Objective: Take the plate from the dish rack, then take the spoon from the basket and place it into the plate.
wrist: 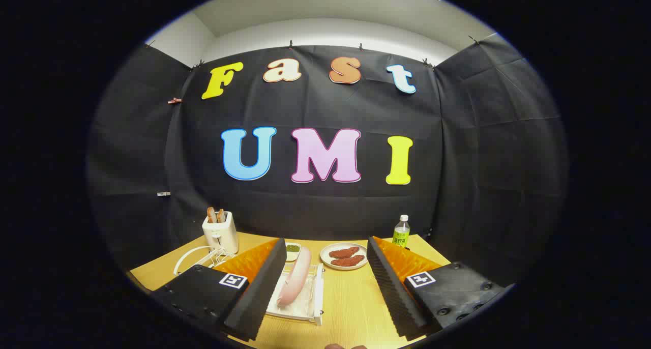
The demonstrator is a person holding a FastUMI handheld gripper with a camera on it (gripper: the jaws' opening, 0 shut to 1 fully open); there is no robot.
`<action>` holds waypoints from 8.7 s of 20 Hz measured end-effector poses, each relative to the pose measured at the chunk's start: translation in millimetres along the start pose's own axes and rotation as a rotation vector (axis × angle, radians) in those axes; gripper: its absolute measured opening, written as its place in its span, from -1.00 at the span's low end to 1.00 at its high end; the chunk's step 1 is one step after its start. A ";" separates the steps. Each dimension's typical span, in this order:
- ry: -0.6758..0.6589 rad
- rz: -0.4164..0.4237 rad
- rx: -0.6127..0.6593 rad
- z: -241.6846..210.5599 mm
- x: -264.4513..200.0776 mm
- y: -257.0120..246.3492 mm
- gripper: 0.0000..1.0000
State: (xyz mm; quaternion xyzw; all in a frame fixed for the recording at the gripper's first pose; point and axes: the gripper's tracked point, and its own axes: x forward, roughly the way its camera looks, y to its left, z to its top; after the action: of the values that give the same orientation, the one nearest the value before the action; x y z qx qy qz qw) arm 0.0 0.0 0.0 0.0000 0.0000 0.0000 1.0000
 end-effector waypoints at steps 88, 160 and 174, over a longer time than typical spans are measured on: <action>0.498 -0.192 -0.298 -112.9 149.6 75.3 -0.50; 0.469 0.266 -0.078 -219.4 211.1 -178.3 0.97; 0.521 0.291 -0.092 -229.8 207.7 -172.0 -0.73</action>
State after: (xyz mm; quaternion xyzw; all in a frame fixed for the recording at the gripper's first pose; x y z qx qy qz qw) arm 207.7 -172.0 -229.8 -0.0451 0.2565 0.1435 0.9548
